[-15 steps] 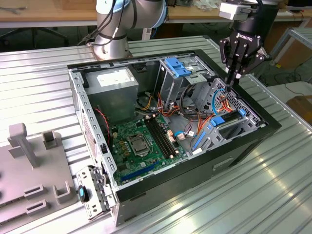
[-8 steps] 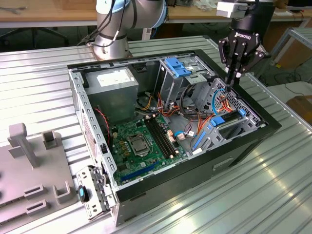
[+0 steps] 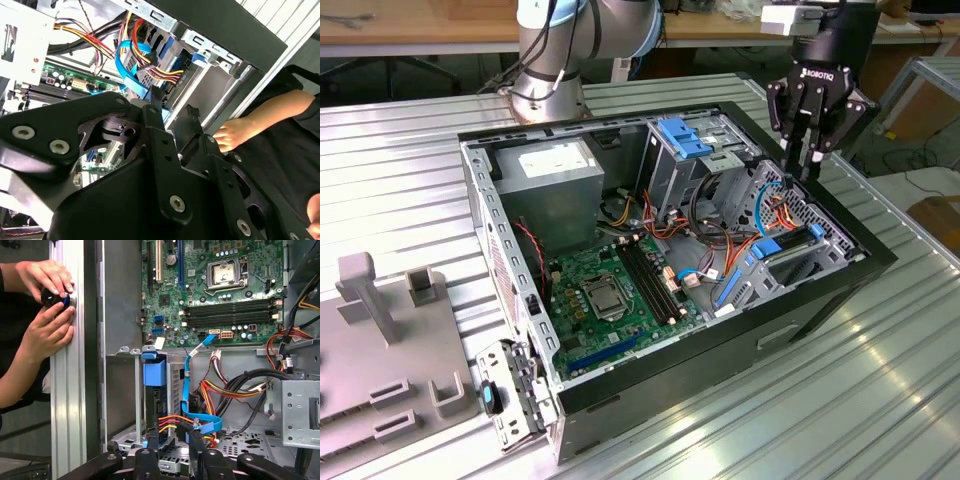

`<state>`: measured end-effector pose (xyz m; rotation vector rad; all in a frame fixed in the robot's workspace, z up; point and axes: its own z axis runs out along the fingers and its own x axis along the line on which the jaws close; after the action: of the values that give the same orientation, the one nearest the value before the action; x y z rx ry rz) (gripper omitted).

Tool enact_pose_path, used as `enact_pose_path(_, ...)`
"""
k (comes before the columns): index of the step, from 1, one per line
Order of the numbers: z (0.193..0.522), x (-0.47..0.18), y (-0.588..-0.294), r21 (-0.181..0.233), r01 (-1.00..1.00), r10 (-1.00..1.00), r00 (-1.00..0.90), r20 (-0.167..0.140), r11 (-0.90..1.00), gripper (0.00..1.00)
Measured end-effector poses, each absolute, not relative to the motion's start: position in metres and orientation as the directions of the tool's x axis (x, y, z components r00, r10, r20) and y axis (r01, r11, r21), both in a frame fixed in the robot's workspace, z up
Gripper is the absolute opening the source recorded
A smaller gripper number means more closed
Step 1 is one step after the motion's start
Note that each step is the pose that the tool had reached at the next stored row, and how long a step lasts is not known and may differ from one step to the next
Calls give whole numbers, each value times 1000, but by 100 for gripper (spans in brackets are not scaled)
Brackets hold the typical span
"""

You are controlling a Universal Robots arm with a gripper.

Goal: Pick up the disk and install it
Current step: 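Insert the second disk wire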

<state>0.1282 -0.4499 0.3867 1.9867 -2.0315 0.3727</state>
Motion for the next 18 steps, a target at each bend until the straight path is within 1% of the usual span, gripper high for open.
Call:
enact_pose_path(3,385,125,-447,2,-1000,-928,-21,372,24,38)
enact_pose_path(5,384,125,-443,-7,-1000,-920,-23,392,22,38)
enact_pose_path(11,379,121,-436,-8,-1000,-917,-21,397,20,38)
enact_pose_path(15,375,120,-423,-8,-1000,-911,-18,412,16,38)
enact_pose_path(16,374,120,-417,-8,-1000,-895,-18,445,16,38)
enact_pose_path(18,373,122,-415,-6,-1000,-864,-16,502,15,38)
